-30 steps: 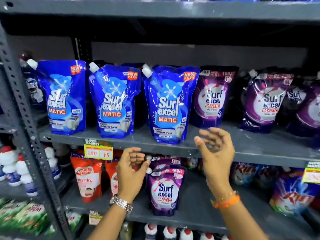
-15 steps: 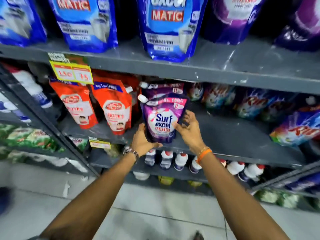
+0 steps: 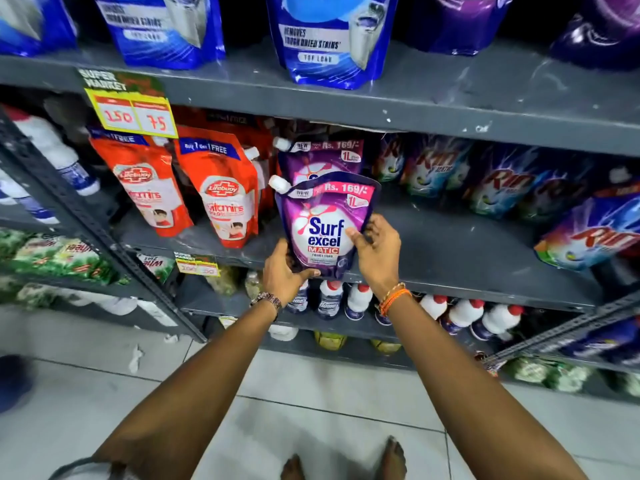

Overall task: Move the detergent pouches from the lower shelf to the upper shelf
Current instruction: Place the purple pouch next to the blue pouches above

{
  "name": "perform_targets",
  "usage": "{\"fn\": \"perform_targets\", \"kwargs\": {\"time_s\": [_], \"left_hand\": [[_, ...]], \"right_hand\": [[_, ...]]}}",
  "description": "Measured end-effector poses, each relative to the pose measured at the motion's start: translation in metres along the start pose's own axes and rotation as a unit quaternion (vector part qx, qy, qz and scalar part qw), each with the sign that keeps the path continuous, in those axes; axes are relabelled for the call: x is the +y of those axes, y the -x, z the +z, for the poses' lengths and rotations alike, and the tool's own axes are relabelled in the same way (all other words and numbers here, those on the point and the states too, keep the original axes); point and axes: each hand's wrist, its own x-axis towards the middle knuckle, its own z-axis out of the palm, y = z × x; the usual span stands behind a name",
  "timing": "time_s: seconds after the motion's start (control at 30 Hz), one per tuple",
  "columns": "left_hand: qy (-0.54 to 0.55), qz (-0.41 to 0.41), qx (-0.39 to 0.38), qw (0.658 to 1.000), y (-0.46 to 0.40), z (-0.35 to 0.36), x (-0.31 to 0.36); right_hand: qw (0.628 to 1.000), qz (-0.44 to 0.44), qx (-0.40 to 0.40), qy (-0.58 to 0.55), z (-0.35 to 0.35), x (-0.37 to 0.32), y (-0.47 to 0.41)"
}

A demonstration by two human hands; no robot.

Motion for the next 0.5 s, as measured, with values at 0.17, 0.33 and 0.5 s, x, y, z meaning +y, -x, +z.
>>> {"fn": "perform_targets", "kwargs": {"time_s": [0.17,0.33,0.5], "left_hand": [[0.026,0.034,-0.015,0.999,0.039,-0.008,0.015],[0.012,0.099,-0.027,0.995,0.074,-0.026,0.053],[0.032,0.192,-0.014,0.981,0.088,-0.05,0.15]], "right_hand": [[0.999,-0.013,0.039,-0.024,-0.024,-0.026,0.038],[0.994,-0.044,0.064,-0.075,-0.063,-0.076,0.08],[0.979,-0.141,0.098,-0.11,-0.108,-0.166,0.088]]}}
